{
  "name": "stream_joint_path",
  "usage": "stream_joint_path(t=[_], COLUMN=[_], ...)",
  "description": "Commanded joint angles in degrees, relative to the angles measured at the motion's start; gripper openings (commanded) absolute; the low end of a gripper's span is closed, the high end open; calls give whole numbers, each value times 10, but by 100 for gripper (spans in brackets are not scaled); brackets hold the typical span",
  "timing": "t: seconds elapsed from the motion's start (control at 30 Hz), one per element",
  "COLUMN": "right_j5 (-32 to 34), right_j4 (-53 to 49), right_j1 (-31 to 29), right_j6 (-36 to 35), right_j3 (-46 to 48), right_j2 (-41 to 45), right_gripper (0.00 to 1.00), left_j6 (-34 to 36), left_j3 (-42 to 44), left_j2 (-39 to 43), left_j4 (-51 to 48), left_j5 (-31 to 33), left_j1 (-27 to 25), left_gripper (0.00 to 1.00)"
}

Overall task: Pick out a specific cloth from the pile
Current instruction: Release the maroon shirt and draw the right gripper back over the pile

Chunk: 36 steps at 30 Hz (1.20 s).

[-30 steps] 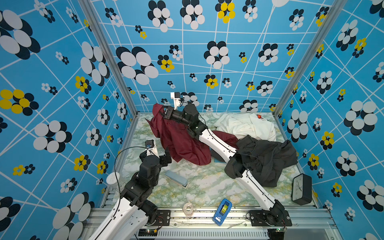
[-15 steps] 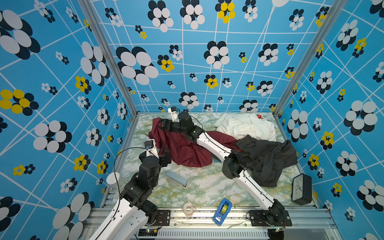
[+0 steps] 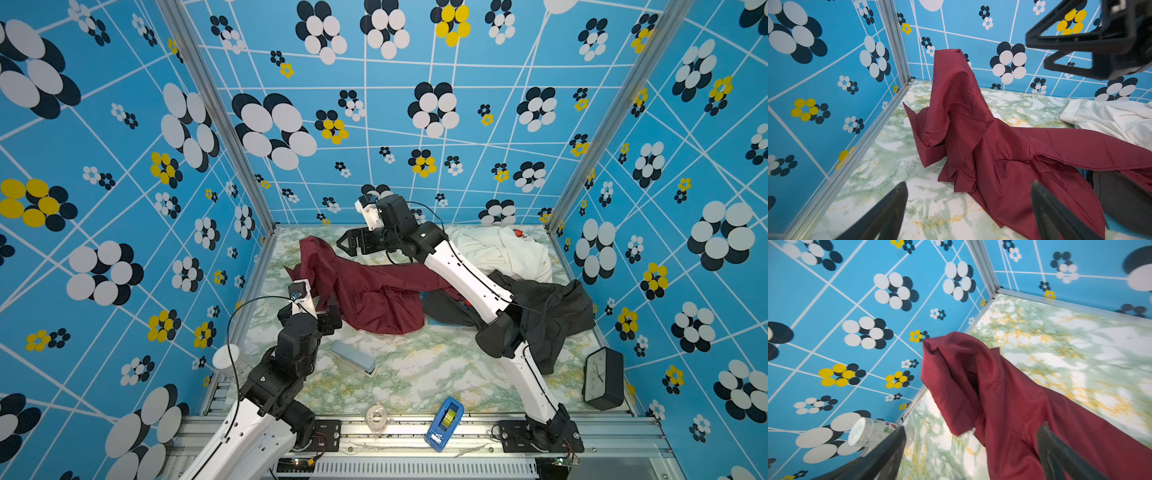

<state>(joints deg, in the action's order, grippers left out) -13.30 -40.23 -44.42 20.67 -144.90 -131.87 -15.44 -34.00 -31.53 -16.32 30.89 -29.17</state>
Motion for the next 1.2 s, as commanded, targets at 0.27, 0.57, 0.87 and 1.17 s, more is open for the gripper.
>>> stream_joint_path(t=[0.27, 0.57, 0.87, 1.17], right_j5=[146, 173, 168, 140], right_j4=[-30, 29, 59, 123], right_j1=[96, 119, 151, 175], right_j6=[13, 49, 76, 110], right_j3=[410, 576, 604, 632], right_j2=[217, 286, 267, 251], right_gripper=[96, 94, 99, 99], left_j6=[-6, -10, -8, 1], left_j3=[8, 2, -4, -14], left_j2=[-10, -43, -48, -50], left_j4=[9, 19, 15, 11], left_j5=[-3, -19, -20, -9], left_j1=[-3, -3, -3, -2], left_gripper=[93, 93, 93, 93])
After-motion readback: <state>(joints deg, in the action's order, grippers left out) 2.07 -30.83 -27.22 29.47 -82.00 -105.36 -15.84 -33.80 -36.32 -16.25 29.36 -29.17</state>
